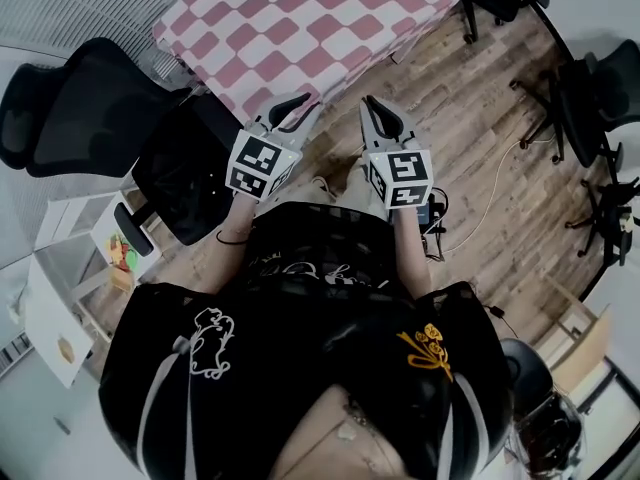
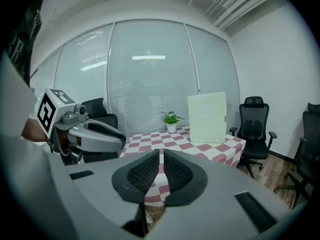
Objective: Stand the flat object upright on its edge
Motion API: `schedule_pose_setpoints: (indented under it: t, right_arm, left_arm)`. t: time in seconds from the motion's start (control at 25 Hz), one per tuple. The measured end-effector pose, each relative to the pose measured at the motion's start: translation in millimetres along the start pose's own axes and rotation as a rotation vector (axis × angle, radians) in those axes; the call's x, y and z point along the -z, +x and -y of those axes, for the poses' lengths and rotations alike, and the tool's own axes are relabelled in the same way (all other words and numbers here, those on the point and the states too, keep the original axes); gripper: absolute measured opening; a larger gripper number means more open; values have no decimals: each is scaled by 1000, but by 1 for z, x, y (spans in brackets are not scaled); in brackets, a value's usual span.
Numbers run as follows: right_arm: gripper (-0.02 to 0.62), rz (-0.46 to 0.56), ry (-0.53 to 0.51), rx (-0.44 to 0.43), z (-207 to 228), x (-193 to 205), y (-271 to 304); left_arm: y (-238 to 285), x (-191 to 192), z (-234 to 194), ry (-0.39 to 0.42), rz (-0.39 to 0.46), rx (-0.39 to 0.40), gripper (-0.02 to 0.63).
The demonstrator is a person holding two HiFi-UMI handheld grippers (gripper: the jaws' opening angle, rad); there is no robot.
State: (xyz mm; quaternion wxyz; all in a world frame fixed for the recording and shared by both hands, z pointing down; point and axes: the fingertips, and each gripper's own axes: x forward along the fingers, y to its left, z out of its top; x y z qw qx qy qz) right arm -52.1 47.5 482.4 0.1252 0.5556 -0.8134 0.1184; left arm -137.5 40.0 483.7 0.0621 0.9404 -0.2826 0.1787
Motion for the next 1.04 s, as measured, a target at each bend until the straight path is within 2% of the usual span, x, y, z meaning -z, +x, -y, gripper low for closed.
schedule_pose_setpoints:
  t: [0.48, 1.04]
  right_arm:
    - [32, -16, -43, -2, -23, 6, -14]
    - [32, -44, -74, 3, -18, 17, -23]
  left_arm:
    - [-13, 1, 14, 12, 24, 24, 89]
    - [-6, 4, 20, -6, 28, 27, 89]
